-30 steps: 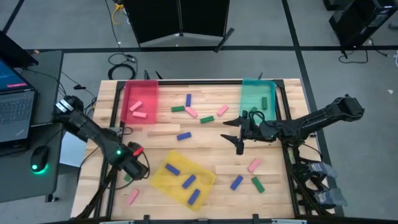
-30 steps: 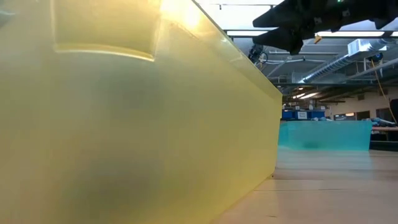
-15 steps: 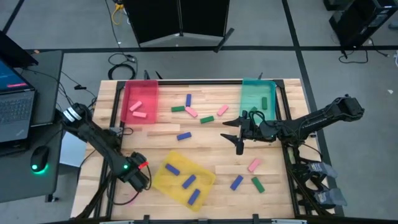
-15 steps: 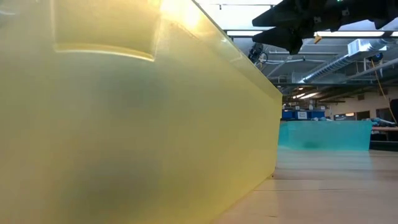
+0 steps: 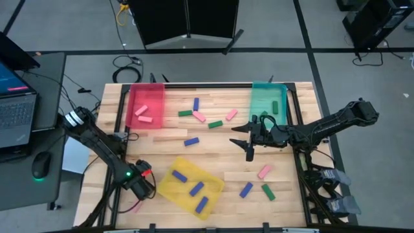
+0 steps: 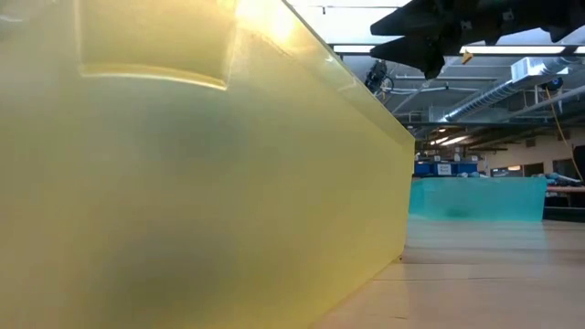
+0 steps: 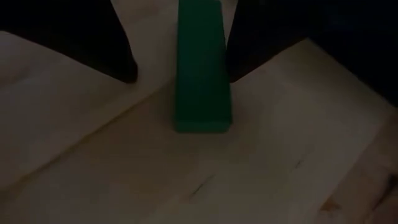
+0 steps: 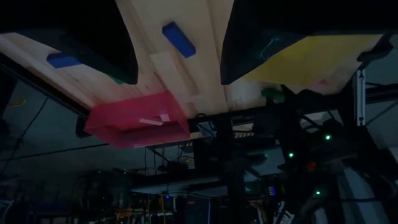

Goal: Sort blocks
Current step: Put the green block into the blue bin

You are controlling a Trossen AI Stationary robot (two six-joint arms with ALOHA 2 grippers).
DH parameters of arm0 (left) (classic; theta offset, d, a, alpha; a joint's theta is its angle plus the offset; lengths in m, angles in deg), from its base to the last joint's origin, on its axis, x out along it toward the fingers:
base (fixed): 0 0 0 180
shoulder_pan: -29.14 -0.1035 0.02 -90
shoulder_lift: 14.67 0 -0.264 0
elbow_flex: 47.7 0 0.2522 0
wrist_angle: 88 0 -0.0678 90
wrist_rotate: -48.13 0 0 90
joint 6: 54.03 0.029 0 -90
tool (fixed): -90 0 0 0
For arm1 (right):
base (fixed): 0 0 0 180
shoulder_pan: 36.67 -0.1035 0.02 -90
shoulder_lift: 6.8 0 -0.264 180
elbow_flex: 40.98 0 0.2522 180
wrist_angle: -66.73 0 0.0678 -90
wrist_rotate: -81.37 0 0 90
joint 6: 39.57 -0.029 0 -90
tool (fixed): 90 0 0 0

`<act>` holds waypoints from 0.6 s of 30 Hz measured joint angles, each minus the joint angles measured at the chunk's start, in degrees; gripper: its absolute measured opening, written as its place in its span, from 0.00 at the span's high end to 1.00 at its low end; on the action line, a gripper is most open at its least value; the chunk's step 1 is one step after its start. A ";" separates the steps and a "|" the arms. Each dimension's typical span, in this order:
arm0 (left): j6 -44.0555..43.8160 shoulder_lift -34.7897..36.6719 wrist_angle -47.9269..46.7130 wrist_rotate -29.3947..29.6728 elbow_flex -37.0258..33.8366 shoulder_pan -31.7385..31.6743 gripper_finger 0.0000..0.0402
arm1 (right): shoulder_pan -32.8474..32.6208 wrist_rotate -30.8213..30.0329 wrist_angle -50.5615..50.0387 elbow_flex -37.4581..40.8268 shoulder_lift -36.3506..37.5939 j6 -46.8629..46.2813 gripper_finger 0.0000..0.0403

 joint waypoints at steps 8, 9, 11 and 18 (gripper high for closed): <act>-0.60 0.00 0.89 0.56 -1.08 0.23 0.48 | -0.78 0.02 0.15 0.00 0.00 -0.52 0.40; -0.60 -0.01 1.02 0.60 -1.08 0.23 0.52 | -0.76 0.02 0.15 0.00 0.00 -0.67 0.40; -1.01 -0.04 1.10 0.76 -1.08 0.23 0.63 | -0.75 0.02 0.17 0.00 0.00 -0.68 0.41; -2.43 -0.51 -3.52 4.68 0.54 0.36 0.74 | -0.75 0.04 0.46 0.00 0.00 -0.69 0.43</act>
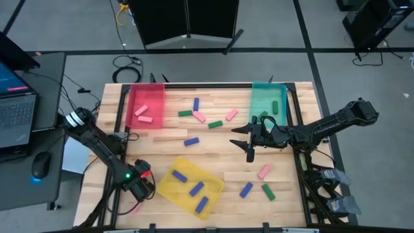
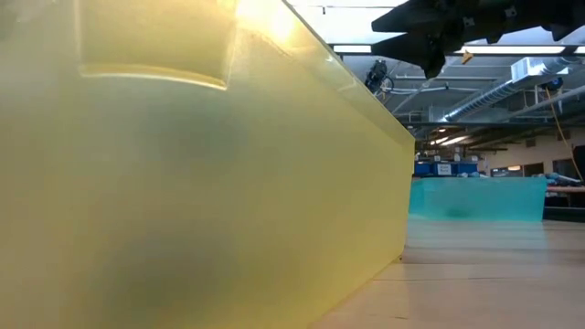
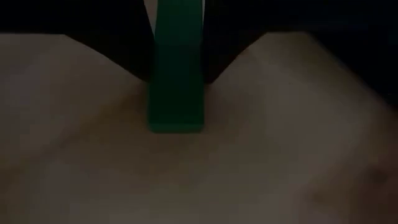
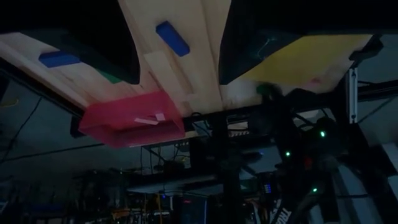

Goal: Sort blocks
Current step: Put the green block into the blue bin

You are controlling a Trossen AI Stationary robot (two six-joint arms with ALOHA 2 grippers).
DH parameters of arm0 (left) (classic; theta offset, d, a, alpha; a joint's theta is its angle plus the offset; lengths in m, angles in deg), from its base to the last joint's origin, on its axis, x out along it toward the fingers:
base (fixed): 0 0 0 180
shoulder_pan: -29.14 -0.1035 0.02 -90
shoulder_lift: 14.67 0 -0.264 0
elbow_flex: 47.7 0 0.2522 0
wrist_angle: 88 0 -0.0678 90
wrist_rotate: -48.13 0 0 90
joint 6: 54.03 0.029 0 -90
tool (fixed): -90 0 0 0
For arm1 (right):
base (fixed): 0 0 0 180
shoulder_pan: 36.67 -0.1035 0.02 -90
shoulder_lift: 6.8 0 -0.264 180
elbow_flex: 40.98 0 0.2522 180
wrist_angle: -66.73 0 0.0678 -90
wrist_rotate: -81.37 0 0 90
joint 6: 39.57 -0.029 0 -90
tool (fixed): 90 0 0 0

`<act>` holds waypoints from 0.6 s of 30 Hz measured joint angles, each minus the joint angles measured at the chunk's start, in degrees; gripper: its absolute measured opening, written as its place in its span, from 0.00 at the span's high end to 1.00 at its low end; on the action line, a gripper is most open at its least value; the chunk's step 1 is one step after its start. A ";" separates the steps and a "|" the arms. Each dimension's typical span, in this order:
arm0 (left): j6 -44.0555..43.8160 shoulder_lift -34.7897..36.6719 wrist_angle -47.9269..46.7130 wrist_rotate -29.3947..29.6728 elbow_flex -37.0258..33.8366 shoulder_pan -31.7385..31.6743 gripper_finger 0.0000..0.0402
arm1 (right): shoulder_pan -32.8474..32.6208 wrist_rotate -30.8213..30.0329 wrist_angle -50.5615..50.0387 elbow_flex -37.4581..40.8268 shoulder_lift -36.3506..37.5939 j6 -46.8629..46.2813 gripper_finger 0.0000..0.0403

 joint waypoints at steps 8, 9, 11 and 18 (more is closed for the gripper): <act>-2.11 2.23 -24.12 22.79 12.40 -2.32 0.74 | -1.60 0.15 4.79 -0.54 0.15 2.78 0.45; -1.38 2.81 -23.81 26.87 13.91 -3.15 0.74 | -1.76 0.16 5.02 -0.83 0.29 3.17 0.46; 1.73 3.72 -22.34 34.38 16.44 -5.13 0.74 | -2.12 0.16 5.24 -2.03 0.35 4.01 0.46; 31.38 3.97 -6.62 48.11 23.22 -17.60 0.74 | -4.87 0.14 5.07 -7.61 0.22 9.51 0.47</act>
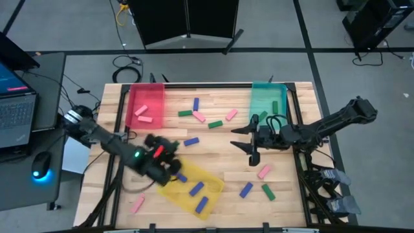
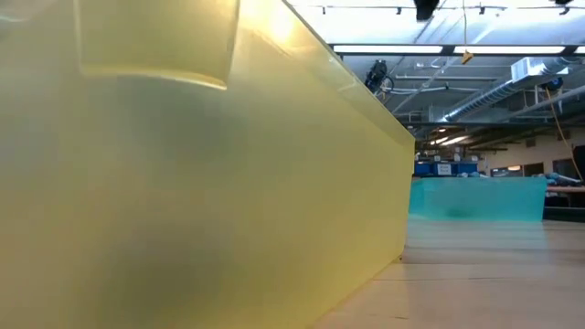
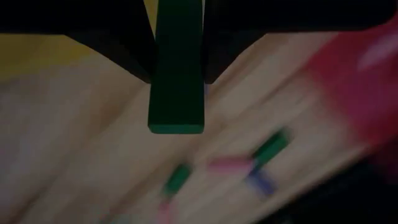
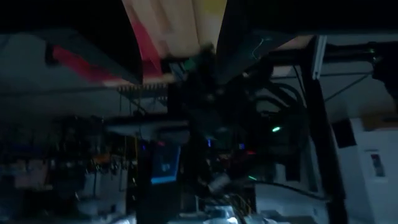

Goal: Sort blocks
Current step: Put the green block into the blue bin

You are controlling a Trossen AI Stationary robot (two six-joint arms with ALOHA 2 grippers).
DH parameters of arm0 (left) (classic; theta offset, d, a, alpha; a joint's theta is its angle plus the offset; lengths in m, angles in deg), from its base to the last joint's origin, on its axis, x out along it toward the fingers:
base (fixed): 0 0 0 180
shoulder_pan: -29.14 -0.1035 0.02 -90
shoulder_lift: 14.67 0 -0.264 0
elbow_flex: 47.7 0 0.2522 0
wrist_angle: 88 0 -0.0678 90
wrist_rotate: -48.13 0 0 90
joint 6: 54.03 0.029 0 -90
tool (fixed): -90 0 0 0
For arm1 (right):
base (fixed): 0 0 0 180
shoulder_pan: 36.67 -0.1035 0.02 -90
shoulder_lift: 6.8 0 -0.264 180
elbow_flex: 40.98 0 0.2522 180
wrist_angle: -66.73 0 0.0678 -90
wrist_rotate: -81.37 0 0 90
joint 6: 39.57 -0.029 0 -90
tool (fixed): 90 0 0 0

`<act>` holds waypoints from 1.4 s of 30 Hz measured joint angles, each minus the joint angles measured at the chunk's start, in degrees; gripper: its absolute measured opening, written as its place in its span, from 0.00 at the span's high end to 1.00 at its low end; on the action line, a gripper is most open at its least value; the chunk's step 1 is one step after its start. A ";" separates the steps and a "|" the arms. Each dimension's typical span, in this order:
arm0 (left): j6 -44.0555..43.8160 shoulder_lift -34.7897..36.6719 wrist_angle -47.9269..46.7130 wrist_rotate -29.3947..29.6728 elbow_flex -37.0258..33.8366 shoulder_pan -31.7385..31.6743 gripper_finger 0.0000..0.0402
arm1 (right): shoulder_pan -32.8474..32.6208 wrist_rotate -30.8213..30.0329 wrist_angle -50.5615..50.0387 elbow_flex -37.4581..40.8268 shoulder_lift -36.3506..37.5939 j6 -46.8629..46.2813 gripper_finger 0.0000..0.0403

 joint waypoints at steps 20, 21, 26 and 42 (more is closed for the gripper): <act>50.63 -23.59 84.35 -39.17 5.67 -39.59 0.74 | -8.63 -0.09 0.13 -13.72 -0.02 15.97 0.51; 49.70 -26.30 85.08 -40.40 8.03 -40.25 0.74 | -8.65 -0.13 0.26 -13.80 -0.02 16.15 0.51; 47.45 -39.63 83.78 -45.54 25.05 -41.64 0.74 | -8.90 -0.20 -0.05 -13.97 -0.02 16.28 0.51; 42.99 -68.99 62.28 -44.53 69.75 -45.07 0.67 | -10.88 -0.22 -0.97 -13.99 -0.04 16.26 0.53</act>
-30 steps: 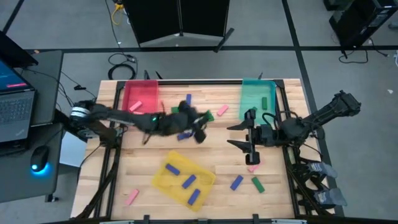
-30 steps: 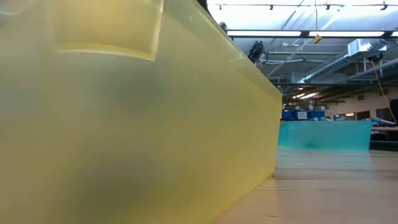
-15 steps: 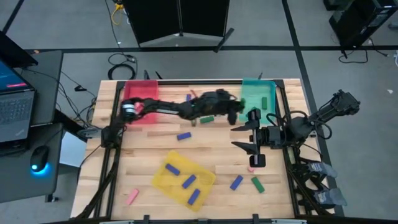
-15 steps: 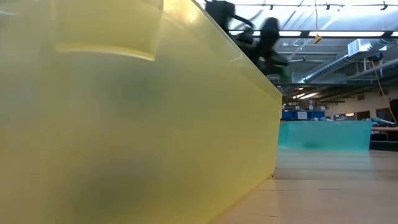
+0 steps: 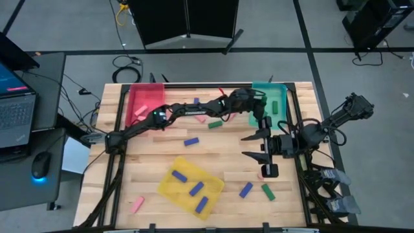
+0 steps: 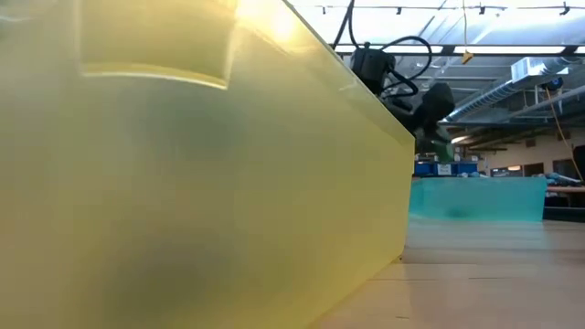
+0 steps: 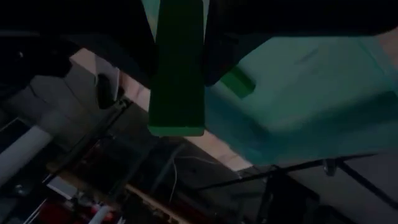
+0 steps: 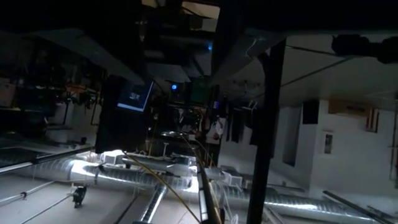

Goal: Sort blocks
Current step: Put the green block into the blue bin, then put the pink block into the red bin

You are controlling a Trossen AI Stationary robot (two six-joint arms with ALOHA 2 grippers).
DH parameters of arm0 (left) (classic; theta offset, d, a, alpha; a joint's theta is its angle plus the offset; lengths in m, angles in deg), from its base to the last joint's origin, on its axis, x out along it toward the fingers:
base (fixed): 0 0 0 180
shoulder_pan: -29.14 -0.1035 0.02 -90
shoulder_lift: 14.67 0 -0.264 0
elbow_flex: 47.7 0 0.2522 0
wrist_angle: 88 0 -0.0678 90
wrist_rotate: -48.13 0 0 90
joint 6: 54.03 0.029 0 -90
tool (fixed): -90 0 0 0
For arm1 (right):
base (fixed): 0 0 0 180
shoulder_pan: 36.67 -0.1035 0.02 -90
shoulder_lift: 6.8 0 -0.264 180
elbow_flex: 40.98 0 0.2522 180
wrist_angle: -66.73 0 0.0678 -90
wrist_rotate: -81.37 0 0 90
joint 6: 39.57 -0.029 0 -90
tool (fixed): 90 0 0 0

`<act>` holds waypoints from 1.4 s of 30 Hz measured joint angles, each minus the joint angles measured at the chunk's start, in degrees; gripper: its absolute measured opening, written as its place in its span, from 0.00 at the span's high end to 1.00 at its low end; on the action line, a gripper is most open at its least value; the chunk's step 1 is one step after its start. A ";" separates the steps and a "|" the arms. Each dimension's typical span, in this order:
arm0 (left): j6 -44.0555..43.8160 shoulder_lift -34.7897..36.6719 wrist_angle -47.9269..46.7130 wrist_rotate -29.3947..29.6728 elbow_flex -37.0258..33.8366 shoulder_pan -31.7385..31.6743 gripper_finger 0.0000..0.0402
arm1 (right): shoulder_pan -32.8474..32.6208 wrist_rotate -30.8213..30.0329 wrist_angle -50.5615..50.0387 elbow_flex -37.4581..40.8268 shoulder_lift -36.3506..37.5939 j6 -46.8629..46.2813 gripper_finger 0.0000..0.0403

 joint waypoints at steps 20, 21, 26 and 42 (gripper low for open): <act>13.44 9.84 -18.12 -2.54 0.92 0.46 0.45 | -2.48 -1.11 -0.97 0.00 0.01 1.53 0.55; 14.39 11.07 -19.27 -2.37 0.90 0.57 0.47 | -2.61 -1.11 -1.02 0.00 0.01 1.53 0.55; 18.46 16.32 -22.23 -2.20 1.01 1.83 0.53 | -3.32 -1.11 -0.93 0.00 0.01 2.44 0.54; 24.62 33.37 -10.43 -2.13 -21.78 6.24 0.60 | -3.21 -1.09 0.95 0.00 0.01 4.74 0.53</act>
